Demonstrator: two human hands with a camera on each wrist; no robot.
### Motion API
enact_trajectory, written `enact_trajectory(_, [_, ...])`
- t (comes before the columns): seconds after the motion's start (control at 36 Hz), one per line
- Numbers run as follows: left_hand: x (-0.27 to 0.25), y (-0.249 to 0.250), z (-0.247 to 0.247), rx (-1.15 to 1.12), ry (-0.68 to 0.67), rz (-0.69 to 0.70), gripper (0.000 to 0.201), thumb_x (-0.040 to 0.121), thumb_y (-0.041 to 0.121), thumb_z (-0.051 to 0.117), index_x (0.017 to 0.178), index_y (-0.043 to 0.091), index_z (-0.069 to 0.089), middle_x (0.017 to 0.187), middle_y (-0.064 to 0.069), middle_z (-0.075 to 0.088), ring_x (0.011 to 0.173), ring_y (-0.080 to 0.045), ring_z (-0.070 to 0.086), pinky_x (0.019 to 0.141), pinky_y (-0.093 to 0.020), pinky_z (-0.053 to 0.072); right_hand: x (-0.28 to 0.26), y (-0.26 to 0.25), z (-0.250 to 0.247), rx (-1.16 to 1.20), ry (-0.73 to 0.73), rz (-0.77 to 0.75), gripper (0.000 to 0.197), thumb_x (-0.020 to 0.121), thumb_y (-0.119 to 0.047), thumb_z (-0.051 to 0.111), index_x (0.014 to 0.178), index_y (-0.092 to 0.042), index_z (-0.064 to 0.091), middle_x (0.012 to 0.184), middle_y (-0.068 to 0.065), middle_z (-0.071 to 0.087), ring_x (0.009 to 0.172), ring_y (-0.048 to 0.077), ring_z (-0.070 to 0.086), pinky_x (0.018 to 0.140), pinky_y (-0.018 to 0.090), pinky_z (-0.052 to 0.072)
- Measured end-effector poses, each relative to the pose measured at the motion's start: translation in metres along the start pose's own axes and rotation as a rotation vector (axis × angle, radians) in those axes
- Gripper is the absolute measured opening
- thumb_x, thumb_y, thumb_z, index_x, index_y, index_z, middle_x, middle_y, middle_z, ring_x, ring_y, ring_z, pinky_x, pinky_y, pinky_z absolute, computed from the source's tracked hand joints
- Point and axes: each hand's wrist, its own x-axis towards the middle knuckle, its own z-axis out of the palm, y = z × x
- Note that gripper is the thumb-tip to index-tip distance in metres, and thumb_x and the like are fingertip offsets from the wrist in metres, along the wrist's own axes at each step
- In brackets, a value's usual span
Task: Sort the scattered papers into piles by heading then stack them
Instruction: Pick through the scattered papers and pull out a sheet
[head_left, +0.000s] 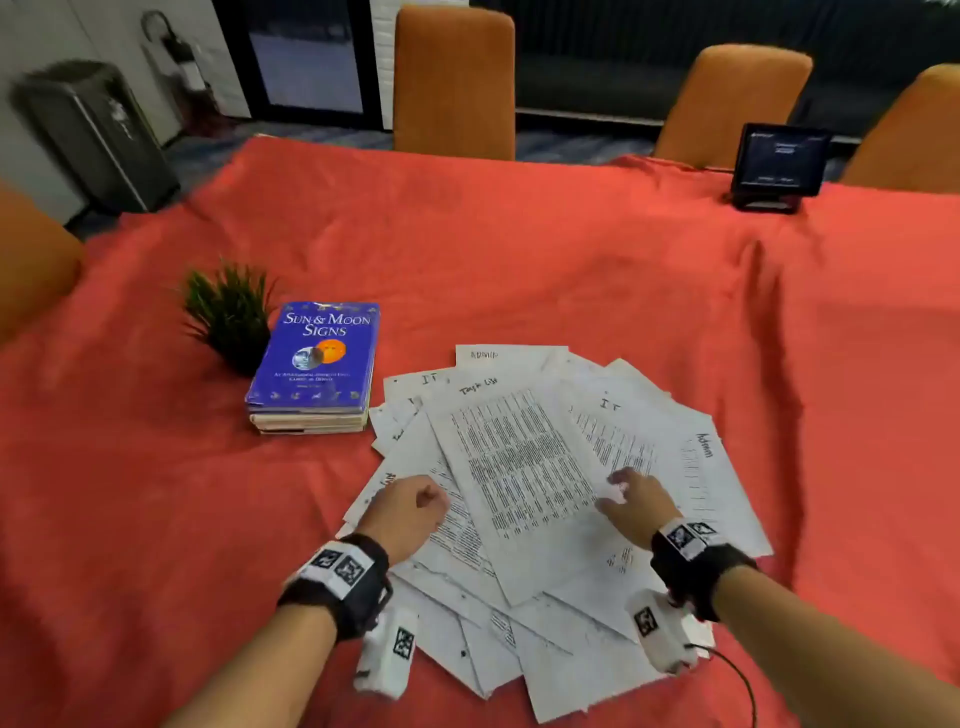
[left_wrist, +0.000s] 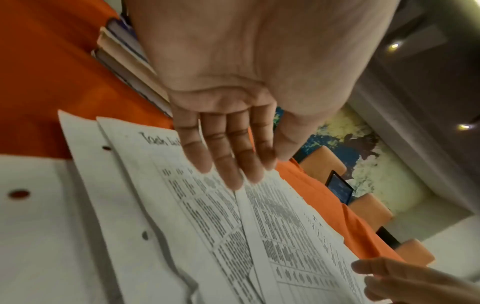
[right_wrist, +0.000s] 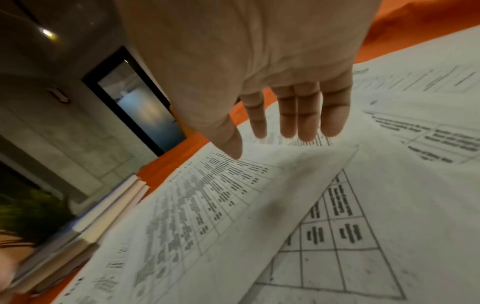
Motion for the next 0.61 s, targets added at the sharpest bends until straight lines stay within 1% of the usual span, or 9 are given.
enact_trajectory(0.08, [0.005,0.006,0.009,-0.087,-0.125,-0.110,0.013,0.076,0.031,0.060,0.065,0.027,0.064,0.064,0.001,0.064,0.058,-0.018,0.056,0.064,-0.029,0.050,0.011,-0.002,0.003,-0.051,0.009,0.139,0.067,0.078,-0.048,0.067,0.134,-0.020,0.043,0.128,0.014,0.049,0.112,0.032,0.056,0.095,0.040,0.048])
enact_trajectory(0.17, [0.006,0.008,0.016,-0.126,-0.160,-0.234,0.014,0.089,0.019,0.057,0.076,0.023,0.060,0.074,-0.004,0.060,0.060,-0.018,0.054,0.046,-0.017,0.041,0.017,-0.006,0.008,-0.091,-0.054,0.198,0.075,0.071,-0.054,0.069,0.132,-0.020,0.041,0.121,0.011,0.052,0.108,0.031,0.056,0.092,0.041,0.050])
enact_trajectory(0.19, [0.007,0.008,0.019,-0.130,-0.148,-0.254,0.012,0.091,0.018,0.055,0.080,0.021,0.059,0.076,-0.005,0.061,0.063,-0.019,0.055,0.046,-0.018,0.039,0.020,-0.006,0.010,-0.077,-0.072,0.196,0.075,0.070,-0.053,0.071,0.130,-0.019,0.042,0.118,0.010,0.055,0.103,0.030,0.058,0.088,0.039,0.051])
enact_trajectory(0.28, [0.007,0.009,0.022,-0.183,-0.121,-0.314,0.004,0.091,0.016,0.055,0.092,0.016,0.059,0.079,-0.007,0.061,0.064,-0.020,0.055,0.049,-0.021,0.036,0.021,-0.013,0.008,-0.002,-0.123,0.180,0.057,0.076,-0.039,0.072,0.121,-0.015,0.046,0.110,0.008,0.062,0.086,0.025,0.058,0.073,0.031,0.048])
enact_trajectory(0.36, [0.009,0.010,0.026,-0.249,-0.094,-0.349,0.024,0.092,0.015,0.058,0.115,0.014,0.053,0.083,-0.007,0.063,0.062,-0.017,0.055,0.044,-0.020,0.036,0.022,-0.018,0.006,0.037,-0.174,0.114,0.033,0.083,-0.026,0.064,0.114,-0.015,0.060,0.109,0.007,0.067,0.082,0.022,0.056,0.071,0.027,0.045])
enact_trajectory(0.42, [0.009,0.011,0.027,-0.274,-0.076,-0.350,0.025,0.092,0.016,0.059,0.117,0.012,0.054,0.086,-0.009,0.065,0.062,-0.017,0.059,0.044,-0.019,0.038,0.021,-0.022,0.004,0.099,-0.216,0.074,0.030,0.086,-0.022,0.061,0.115,-0.015,0.064,0.107,0.005,0.067,0.083,0.021,0.059,0.071,0.025,0.044])
enact_trajectory(0.47, [0.011,0.012,0.027,-0.283,-0.064,-0.349,0.010,0.093,0.013,0.058,0.103,0.012,0.060,0.087,-0.008,0.068,0.063,-0.016,0.064,0.047,-0.020,0.045,0.016,-0.026,0.002,0.175,-0.259,0.038,0.029,0.086,-0.021,0.059,0.114,-0.017,0.066,0.101,0.002,0.067,0.086,0.020,0.063,0.072,0.026,0.049])
enact_trajectory(0.53, [0.013,0.010,0.027,-0.281,-0.040,-0.327,0.010,0.092,0.012,0.059,0.101,0.013,0.064,0.095,-0.007,0.072,0.078,-0.021,0.068,0.066,-0.028,0.056,0.011,-0.025,0.001,0.242,-0.330,-0.006,0.026,0.085,-0.022,0.061,0.110,-0.018,0.067,0.099,-0.002,0.069,0.087,0.018,0.067,0.076,0.028,0.054])
enact_trajectory(0.61, [0.011,0.007,0.024,-0.292,0.037,-0.287,0.013,0.090,0.013,0.062,0.102,0.015,0.066,0.100,-0.002,0.072,0.090,-0.019,0.067,0.079,-0.028,0.053,0.000,-0.016,0.003,0.393,-0.488,-0.061,0.022,0.083,-0.024,0.068,0.104,-0.018,0.067,0.098,0.003,0.074,0.087,0.025,0.072,0.081,0.040,0.059])
